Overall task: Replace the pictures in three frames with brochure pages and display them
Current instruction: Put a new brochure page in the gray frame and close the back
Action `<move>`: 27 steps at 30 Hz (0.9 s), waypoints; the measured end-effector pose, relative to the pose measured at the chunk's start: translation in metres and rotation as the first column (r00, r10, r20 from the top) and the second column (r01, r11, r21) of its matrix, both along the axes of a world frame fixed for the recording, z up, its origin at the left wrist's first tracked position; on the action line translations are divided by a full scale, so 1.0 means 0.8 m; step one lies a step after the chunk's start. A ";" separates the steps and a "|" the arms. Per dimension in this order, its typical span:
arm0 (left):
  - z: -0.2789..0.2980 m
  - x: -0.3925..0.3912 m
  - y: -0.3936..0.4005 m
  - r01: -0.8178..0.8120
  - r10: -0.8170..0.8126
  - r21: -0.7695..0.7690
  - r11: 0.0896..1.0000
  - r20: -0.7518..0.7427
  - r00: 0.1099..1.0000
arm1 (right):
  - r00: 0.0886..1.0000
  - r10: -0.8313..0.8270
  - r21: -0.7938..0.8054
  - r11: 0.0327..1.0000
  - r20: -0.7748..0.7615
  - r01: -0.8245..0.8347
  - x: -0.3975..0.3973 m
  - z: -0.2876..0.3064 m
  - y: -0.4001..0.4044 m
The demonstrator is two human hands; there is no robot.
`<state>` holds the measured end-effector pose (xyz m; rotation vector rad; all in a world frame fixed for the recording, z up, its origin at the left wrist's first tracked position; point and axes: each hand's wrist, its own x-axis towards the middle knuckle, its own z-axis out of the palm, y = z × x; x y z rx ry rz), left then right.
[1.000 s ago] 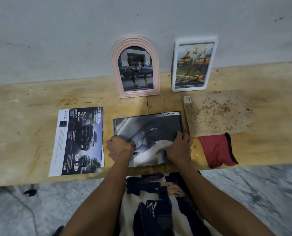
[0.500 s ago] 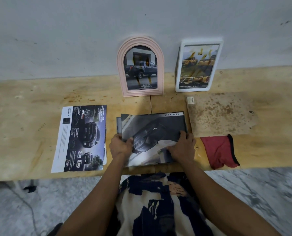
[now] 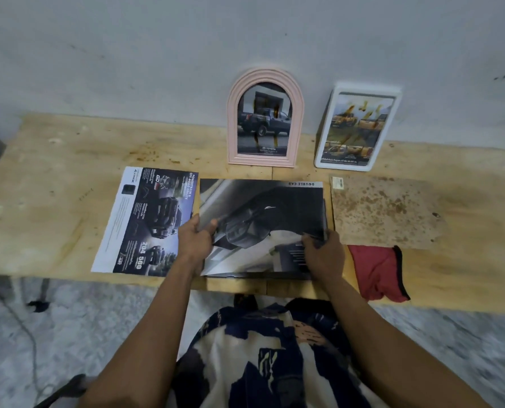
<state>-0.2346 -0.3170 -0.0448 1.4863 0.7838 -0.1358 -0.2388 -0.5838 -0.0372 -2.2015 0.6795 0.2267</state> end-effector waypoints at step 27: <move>0.057 -0.184 0.040 -0.550 0.537 -0.316 0.773 -0.133 0.833 | 0.994 0.034 0.692 0.720 -0.102 0.047 -0.073 0.051 0.170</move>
